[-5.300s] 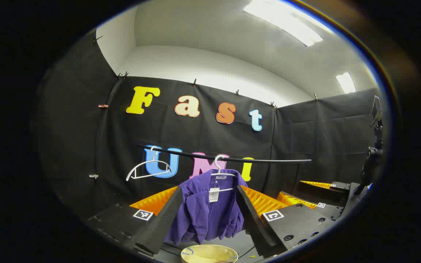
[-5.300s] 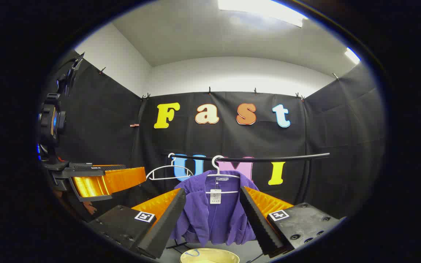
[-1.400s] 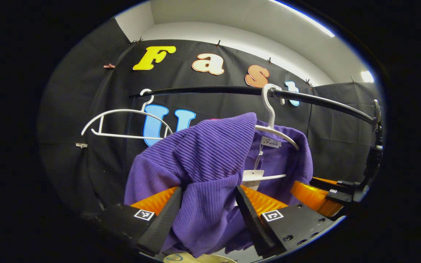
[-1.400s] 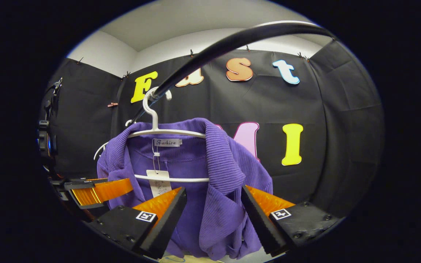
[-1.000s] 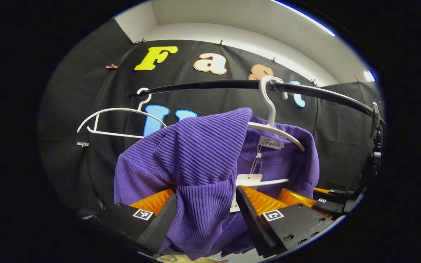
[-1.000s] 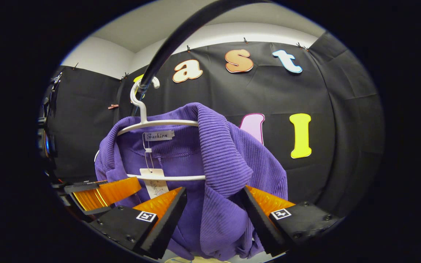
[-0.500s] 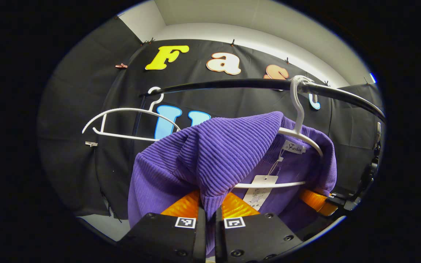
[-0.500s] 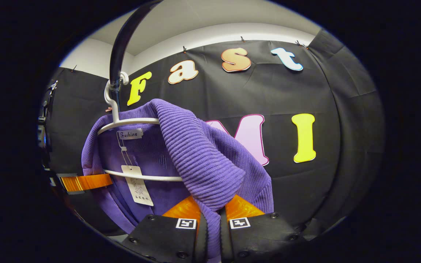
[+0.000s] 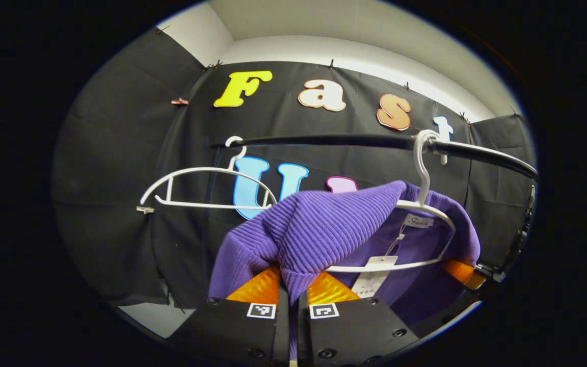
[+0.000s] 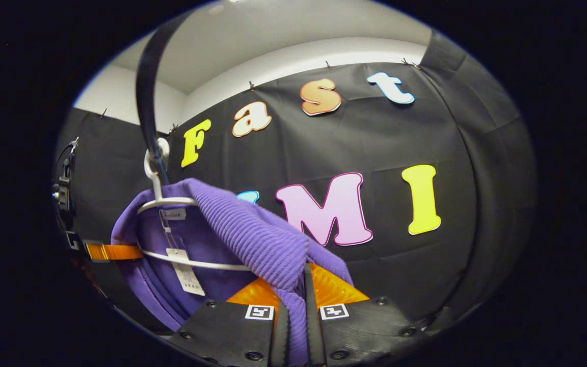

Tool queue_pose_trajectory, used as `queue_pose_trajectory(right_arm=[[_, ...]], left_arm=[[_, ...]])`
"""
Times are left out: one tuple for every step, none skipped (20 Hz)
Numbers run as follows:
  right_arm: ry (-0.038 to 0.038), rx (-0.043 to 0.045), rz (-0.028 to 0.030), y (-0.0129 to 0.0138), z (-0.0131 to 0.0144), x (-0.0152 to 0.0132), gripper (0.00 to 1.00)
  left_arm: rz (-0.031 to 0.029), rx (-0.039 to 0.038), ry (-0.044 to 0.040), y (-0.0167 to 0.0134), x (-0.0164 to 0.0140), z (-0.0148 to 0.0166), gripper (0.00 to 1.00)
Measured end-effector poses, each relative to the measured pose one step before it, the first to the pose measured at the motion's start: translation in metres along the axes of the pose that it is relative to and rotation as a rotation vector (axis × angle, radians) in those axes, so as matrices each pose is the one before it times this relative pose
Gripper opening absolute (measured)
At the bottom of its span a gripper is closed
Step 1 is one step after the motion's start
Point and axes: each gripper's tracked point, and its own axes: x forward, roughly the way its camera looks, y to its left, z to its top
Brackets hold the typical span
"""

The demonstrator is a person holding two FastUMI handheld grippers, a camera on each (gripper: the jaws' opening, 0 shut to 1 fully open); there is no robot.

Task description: Grasp the clothes on the hanger with both hands and then place them into the laundry hamper below.

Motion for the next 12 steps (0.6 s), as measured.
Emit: queue_pose_trajectory(right_arm=[[-0.02368, 0.00236, -0.00291, -0.00241, 0.00854, -0.00093, 0.14], [-0.01857, -0.00041, -0.00162, -0.00029, 0.00504, 0.00042, 0.14], [-0.00991, 0.00057, -0.00511, -0.00205, 0.00213, 0.00081, 0.14], [-0.00493, 0.00458, -0.00011, -0.00080, 0.00126, 0.00221, 0.23], [-0.00629, 0.00792, -0.00068, -0.00037, 0.00256, 0.00055, 0.18], [-0.00980, 0.01066, -0.00213, -0.00046, 0.00473, 0.00147, 0.18], [-0.02039, 0.01480, -0.00488, -0.00110, 0.00792, -0.00017, 0.14], [-0.03028, 0.01998, -0.00302, -0.00100, 0.01192, 0.00091, 0.18], [-0.02766, 0.01725, -0.00399, 0.00029, 0.00933, 0.00009, 0.23], [-0.02313, 0.01207, 0.00004, 0.00088, 0.00736, 0.00211, 0.22], [-0.01336, 0.00111, 0.00107, 0.00060, 0.00252, 0.00161, 0.14], [0.00321, -0.00887, -0.00022, -0.00067, -0.00172, 0.00360, 0.18]], left_arm=[[0.01021, 0.00024, -0.01477, 0.00275, -0.00581, 0.00783, 0.10], [0.00300, 0.00048, -0.01132, 0.00086, -0.00469, 0.00637, 0.10], [-0.00375, 0.00185, -0.00881, -0.00083, -0.00236, 0.00531, 0.10], [-0.00215, 0.00094, -0.00349, -0.00083, -0.00281, 0.00403, 0.10], [-0.00544, 0.00242, -0.00359, -0.00171, -0.00267, 0.00516, 0.10], [-0.00633, 0.00873, -0.01313, -0.00095, -0.00184, 0.00687, 0.10], [0.00032, 0.01461, -0.01312, 0.00151, 0.00037, 0.00716, 0.10], [0.00378, 0.01613, -0.01131, 0.00331, 0.00030, 0.00461, 0.10], [0.00114, 0.01254, -0.00958, 0.00296, 0.00110, 0.00634, 0.10], [-0.00321, 0.00750, -0.00908, 0.00174, 0.00116, 0.00507, 0.10], [-0.00844, 0.00665, -0.00947, -0.00047, 0.00169, 0.00614, 0.10], [-0.01200, 0.01262, -0.00814, -0.00212, -0.00032, 0.00571, 0.10]])
